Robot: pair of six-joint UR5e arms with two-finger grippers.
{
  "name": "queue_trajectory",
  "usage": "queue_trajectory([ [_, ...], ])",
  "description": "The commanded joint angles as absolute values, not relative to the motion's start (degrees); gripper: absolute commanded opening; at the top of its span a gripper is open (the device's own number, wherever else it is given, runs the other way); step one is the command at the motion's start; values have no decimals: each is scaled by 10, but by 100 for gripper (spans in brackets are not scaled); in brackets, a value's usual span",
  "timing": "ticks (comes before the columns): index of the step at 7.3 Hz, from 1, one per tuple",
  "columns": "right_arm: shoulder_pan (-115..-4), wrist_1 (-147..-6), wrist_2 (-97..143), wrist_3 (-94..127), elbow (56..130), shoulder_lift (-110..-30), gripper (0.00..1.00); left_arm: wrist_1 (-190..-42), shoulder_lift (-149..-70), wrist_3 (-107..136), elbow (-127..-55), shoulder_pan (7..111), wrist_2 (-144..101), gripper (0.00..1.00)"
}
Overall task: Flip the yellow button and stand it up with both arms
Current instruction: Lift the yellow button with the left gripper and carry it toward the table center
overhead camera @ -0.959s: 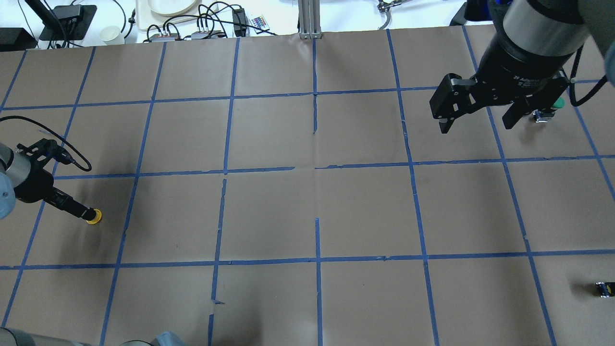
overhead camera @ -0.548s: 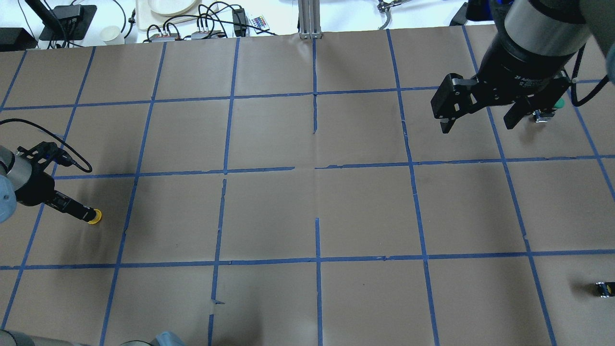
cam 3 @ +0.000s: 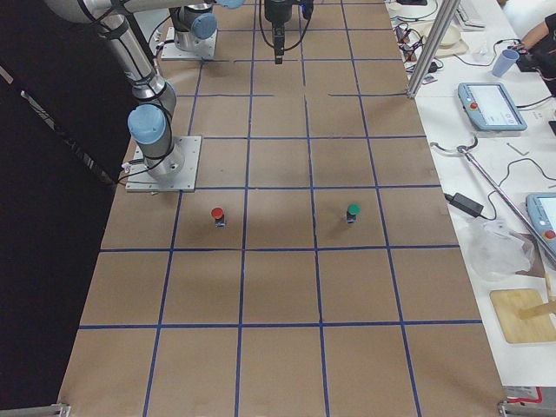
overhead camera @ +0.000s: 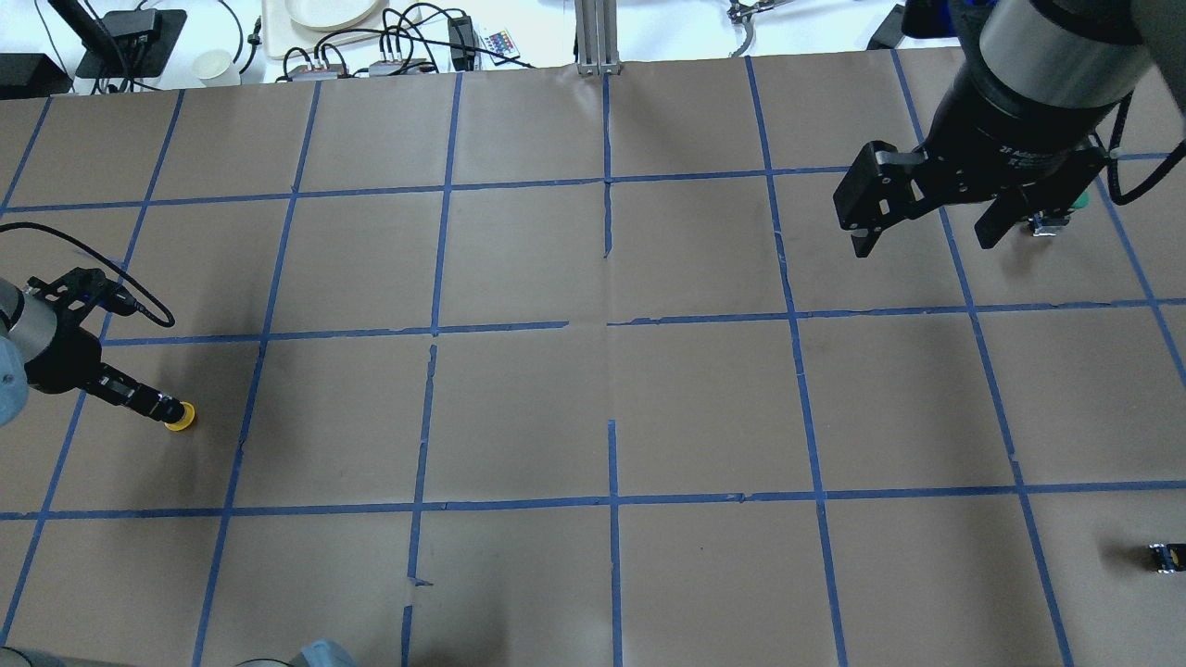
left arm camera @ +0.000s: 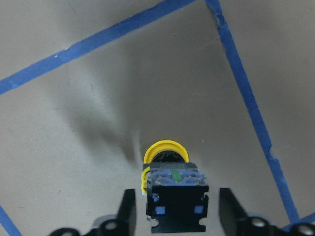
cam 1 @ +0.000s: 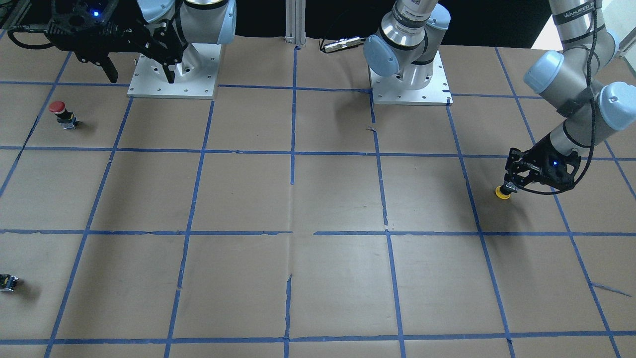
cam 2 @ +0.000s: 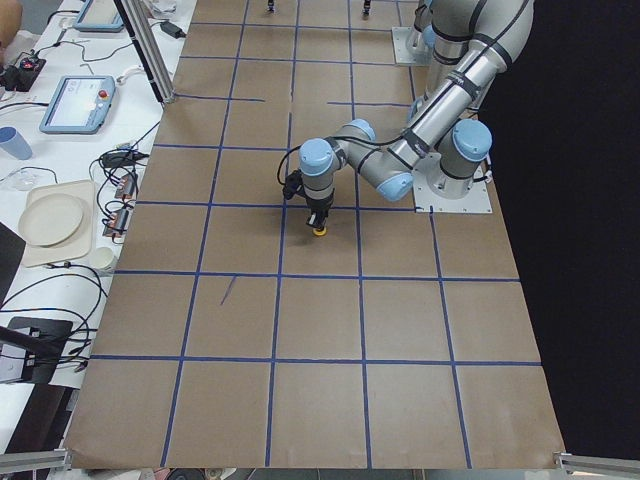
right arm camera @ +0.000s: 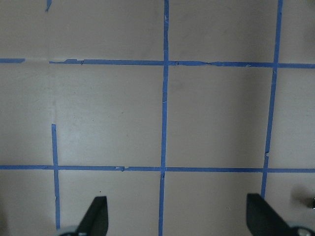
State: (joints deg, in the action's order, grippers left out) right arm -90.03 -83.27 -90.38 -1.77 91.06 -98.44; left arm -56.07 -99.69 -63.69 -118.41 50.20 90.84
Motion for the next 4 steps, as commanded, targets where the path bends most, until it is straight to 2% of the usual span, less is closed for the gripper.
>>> queue_trajectory([
  [1, -900, -826, -904, -19, 910, -990, 100, -609, -972, -626, -1166, 511, 900, 21],
  [2, -903, -824, -902, -17, 911, -993, 100, -693, -952, -581, -1138, 530, 867, 21],
  [4, -904, -820, -903, -12, 912, -991, 100, -913, -931, -534, -1034, 609, 773, 21],
])
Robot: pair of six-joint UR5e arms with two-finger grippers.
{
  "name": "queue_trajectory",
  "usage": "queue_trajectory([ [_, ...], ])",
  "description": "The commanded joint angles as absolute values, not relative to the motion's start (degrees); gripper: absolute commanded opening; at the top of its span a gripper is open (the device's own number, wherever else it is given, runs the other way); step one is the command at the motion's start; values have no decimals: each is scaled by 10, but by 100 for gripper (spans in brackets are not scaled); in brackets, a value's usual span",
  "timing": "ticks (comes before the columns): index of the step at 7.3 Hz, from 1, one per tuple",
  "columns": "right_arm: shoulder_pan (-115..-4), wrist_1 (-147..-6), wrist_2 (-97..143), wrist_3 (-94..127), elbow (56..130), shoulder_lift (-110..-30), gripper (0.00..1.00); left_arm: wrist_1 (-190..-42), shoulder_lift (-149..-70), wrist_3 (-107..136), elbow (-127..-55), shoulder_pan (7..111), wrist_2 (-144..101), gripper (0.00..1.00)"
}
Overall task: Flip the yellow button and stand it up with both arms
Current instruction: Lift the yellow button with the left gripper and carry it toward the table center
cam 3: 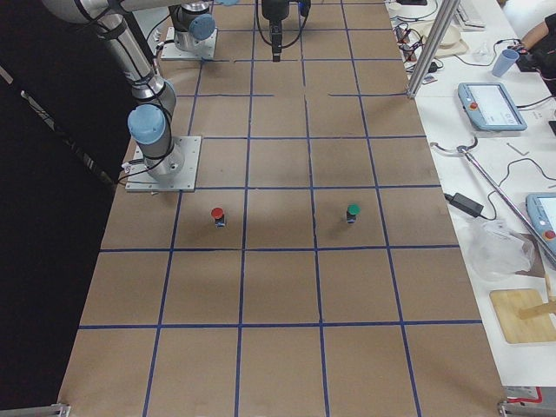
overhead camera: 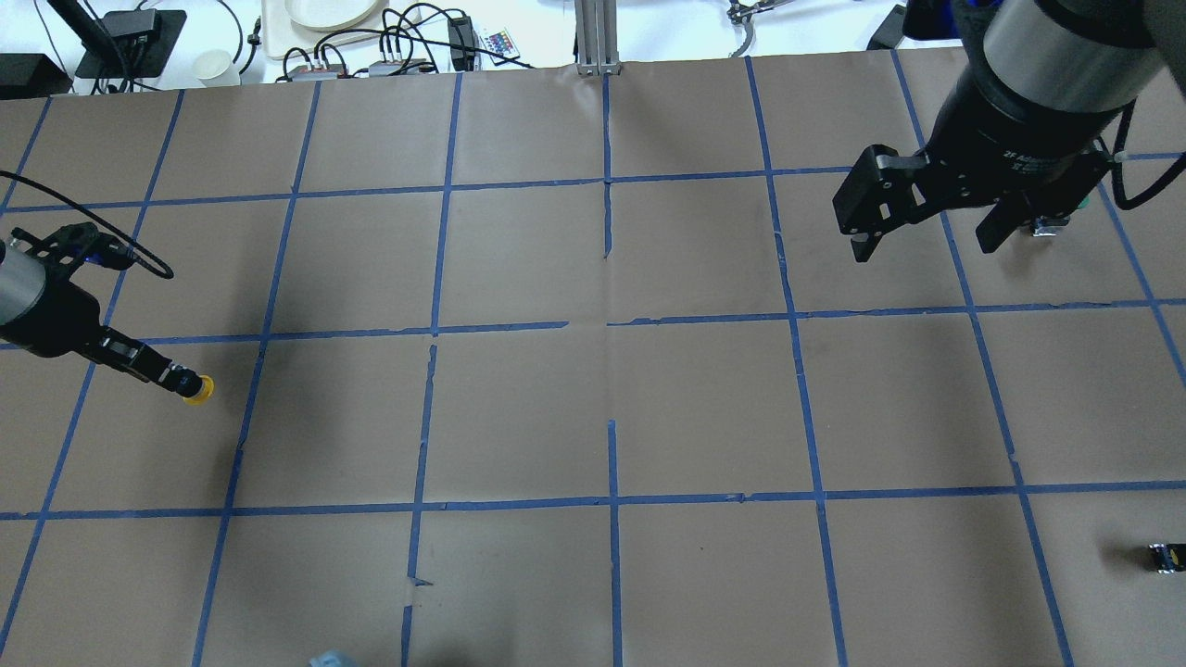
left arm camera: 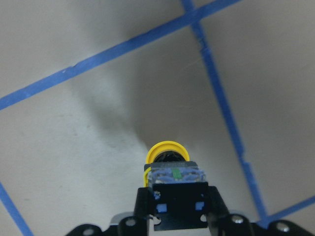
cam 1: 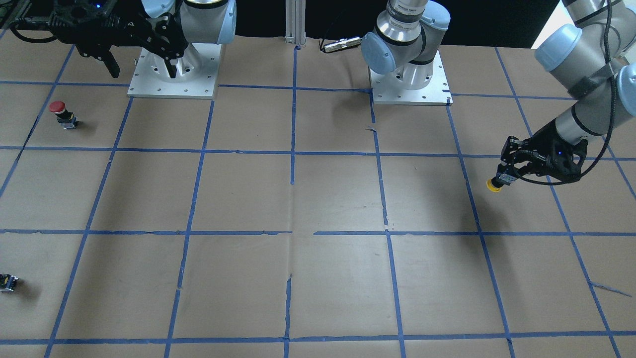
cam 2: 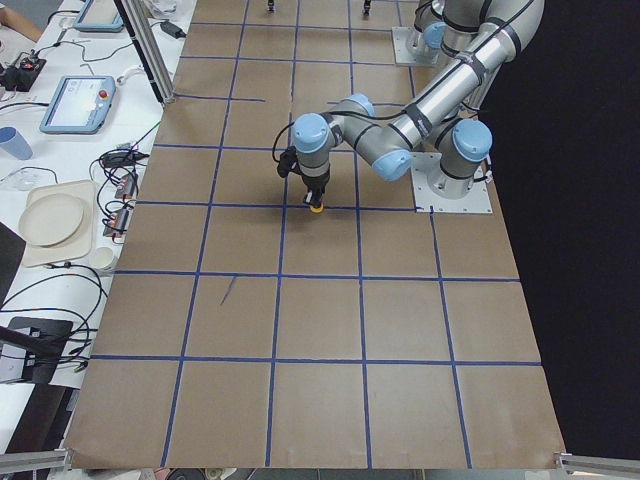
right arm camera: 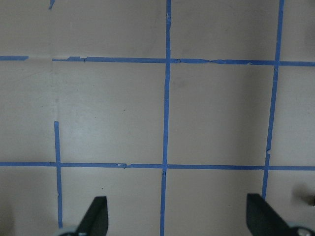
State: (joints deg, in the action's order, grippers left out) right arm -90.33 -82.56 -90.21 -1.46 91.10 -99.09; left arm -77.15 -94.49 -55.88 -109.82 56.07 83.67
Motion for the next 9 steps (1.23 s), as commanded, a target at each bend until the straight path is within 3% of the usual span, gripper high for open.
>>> queue_trajectory([
  [1, -904, -821, -901, -15, 925, -993, 100, -992, -929, -528, -989, 634, 731, 21],
  [3, -899, -808, -828, 10, 933, -991, 100, -1104, -932, -529, -978, 649, 572, 21],
  [6, -856, -750, -647, 224, 925, -988, 100, -1192, -912, -528, -1000, 732, 345, 21],
  [9, -774, -670, -472, 337, 925, -987, 100, -1186, -892, -494, -1040, 813, 131, 21],
])
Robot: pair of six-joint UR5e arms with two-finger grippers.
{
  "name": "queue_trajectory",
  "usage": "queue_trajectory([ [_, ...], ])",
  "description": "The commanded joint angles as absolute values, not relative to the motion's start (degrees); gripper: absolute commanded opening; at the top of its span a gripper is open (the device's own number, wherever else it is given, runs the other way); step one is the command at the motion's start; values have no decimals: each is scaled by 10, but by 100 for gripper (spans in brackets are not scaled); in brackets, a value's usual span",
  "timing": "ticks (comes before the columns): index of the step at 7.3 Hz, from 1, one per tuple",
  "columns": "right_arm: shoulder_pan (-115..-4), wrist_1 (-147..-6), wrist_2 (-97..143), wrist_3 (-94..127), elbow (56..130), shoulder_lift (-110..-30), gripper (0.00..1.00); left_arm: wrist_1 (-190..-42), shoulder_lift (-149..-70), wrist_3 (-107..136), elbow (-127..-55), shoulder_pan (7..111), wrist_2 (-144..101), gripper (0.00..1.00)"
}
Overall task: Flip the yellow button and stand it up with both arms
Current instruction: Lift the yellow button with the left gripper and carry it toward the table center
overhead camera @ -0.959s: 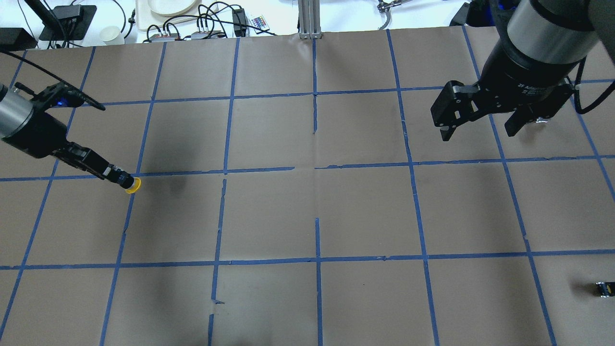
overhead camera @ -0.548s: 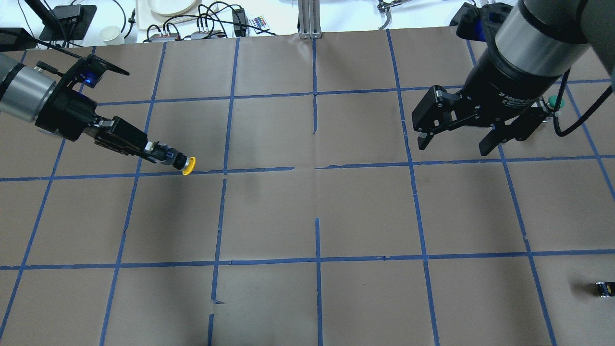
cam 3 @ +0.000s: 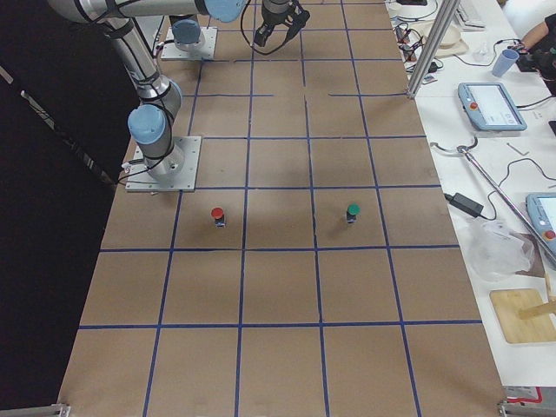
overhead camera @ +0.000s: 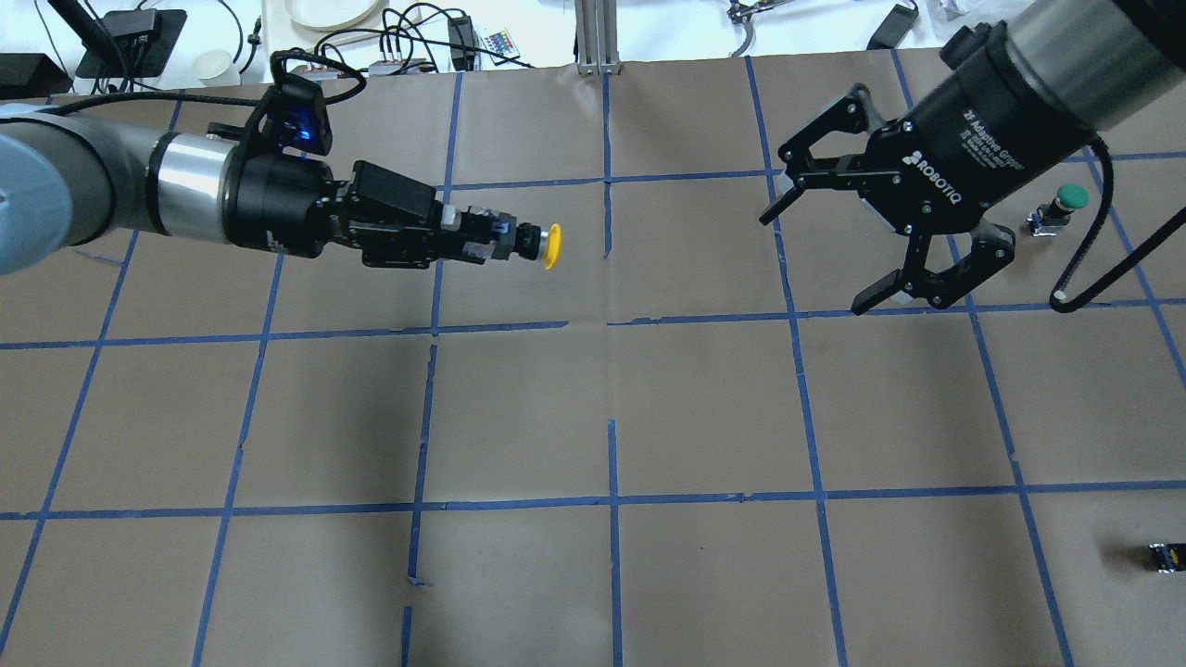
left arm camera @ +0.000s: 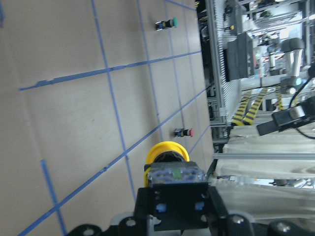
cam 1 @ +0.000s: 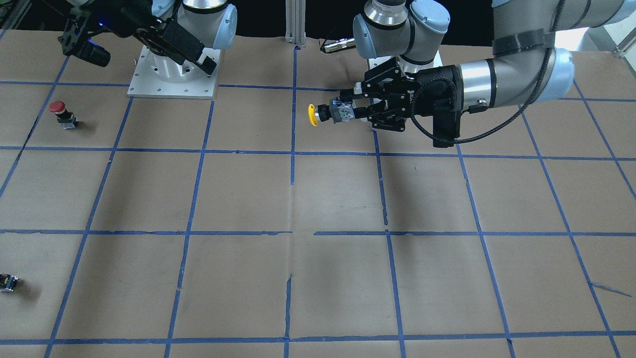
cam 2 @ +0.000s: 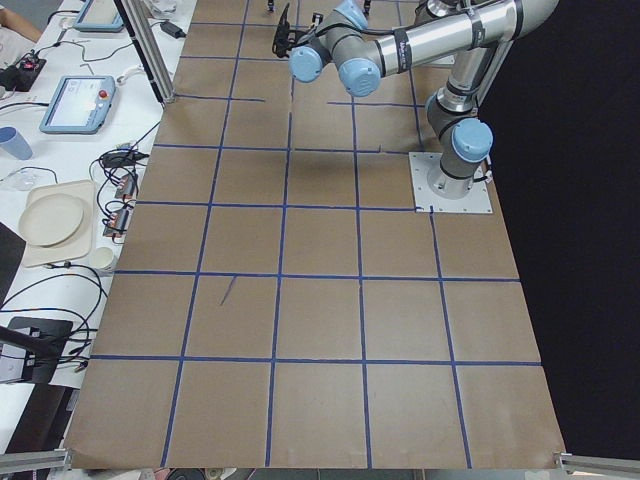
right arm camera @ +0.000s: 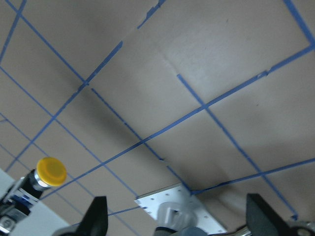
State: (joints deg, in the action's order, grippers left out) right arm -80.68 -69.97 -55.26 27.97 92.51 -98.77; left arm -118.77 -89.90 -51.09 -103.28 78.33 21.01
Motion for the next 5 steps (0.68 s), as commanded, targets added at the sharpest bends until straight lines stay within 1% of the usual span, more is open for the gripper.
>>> queue_trajectory([
  [1, -772, -670, -435, 400, 927, -987, 100, -1186, -892, -496, -1040, 833, 87, 21],
  [3, -772, -663, -371, 444, 939, -985, 100, -1171, -882, -482, -1039, 864, 35, 21],
  [5, -772, -665, -321, 487, 943, -978, 100, -1025, -875, -379, -1039, 865, 35, 21],
])
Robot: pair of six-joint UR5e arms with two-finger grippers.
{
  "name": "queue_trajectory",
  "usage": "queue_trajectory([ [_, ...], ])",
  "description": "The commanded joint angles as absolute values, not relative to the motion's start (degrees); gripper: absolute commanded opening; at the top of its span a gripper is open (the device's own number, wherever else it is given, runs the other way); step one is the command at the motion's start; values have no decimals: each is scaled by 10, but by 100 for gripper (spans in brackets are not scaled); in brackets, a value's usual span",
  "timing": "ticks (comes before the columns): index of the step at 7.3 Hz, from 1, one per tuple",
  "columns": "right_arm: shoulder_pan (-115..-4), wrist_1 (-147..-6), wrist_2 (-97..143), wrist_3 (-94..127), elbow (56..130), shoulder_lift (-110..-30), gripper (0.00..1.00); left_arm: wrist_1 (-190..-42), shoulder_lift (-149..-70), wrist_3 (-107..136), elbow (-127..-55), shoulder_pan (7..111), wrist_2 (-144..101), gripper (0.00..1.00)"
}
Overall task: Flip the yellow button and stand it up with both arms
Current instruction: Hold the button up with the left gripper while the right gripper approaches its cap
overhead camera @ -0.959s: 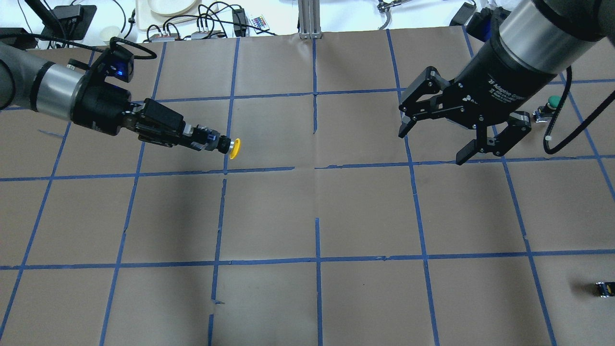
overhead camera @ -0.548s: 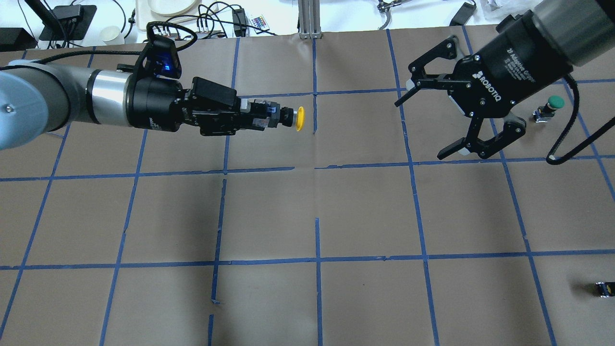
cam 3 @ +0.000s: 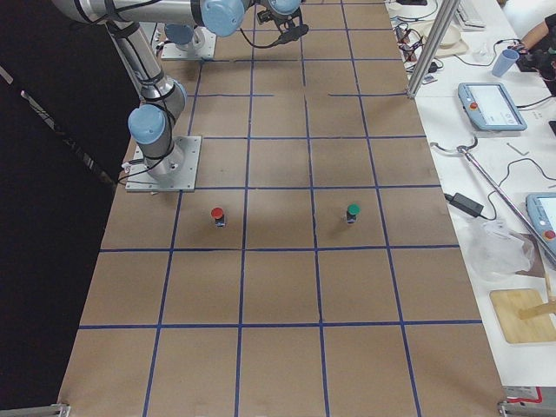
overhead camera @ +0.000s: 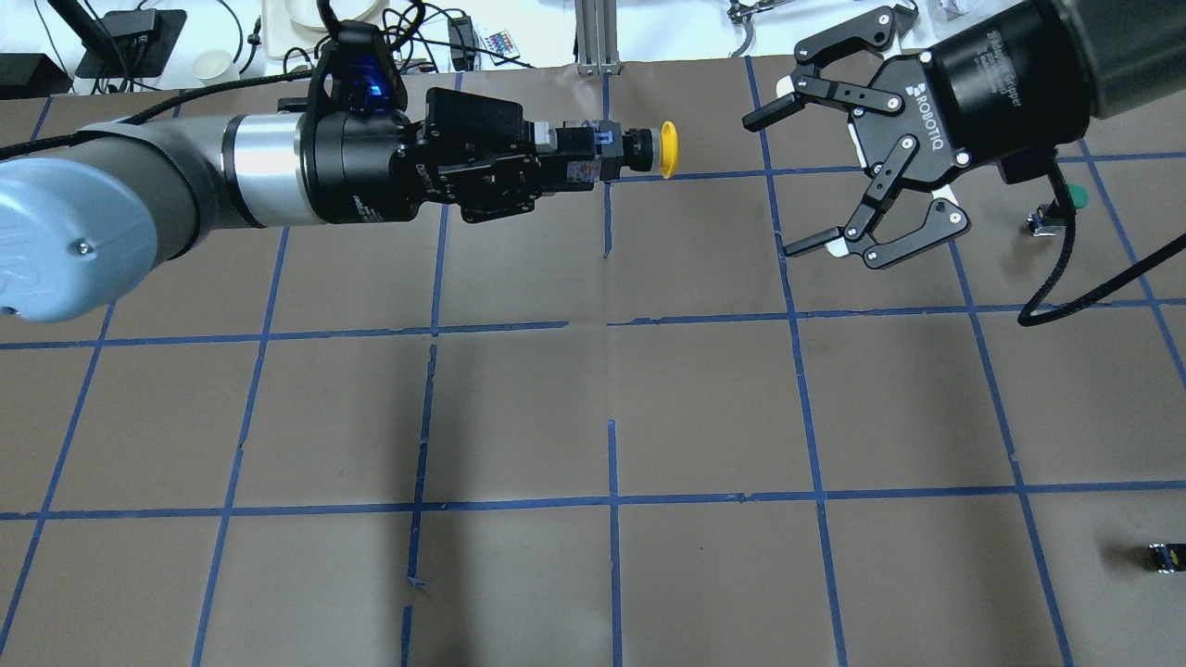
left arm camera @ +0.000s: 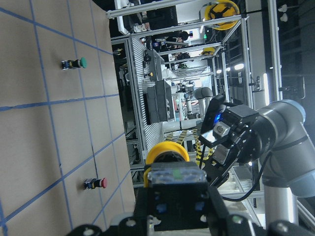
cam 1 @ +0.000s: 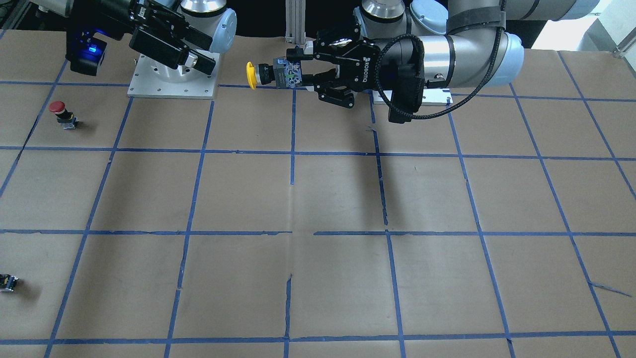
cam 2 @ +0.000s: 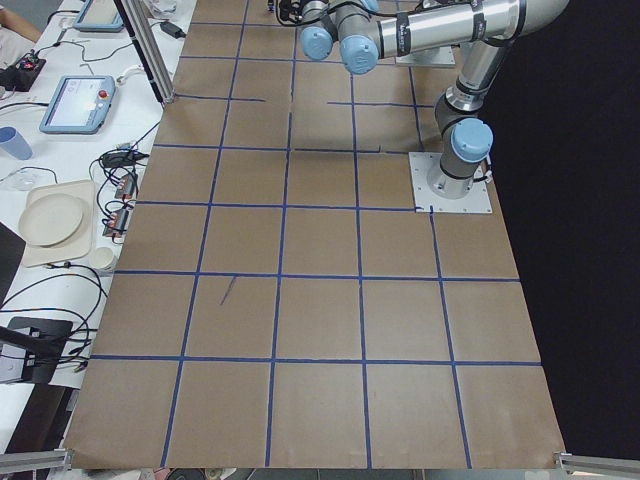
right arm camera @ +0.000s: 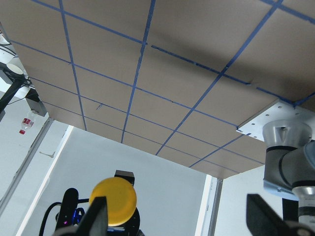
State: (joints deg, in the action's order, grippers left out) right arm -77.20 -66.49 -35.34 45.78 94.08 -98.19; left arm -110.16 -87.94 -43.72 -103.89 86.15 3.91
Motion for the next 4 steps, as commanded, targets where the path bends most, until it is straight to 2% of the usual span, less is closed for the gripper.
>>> queue_trajectory([
  [1, -772, -667, -286, 503, 944, -973, 100, -1007, -865, -311, -1039, 866, 37, 20],
  [4, -773, -664, -221, 523, 945, -960, 100, -1001, -858, -276, -1039, 867, 34, 19],
])
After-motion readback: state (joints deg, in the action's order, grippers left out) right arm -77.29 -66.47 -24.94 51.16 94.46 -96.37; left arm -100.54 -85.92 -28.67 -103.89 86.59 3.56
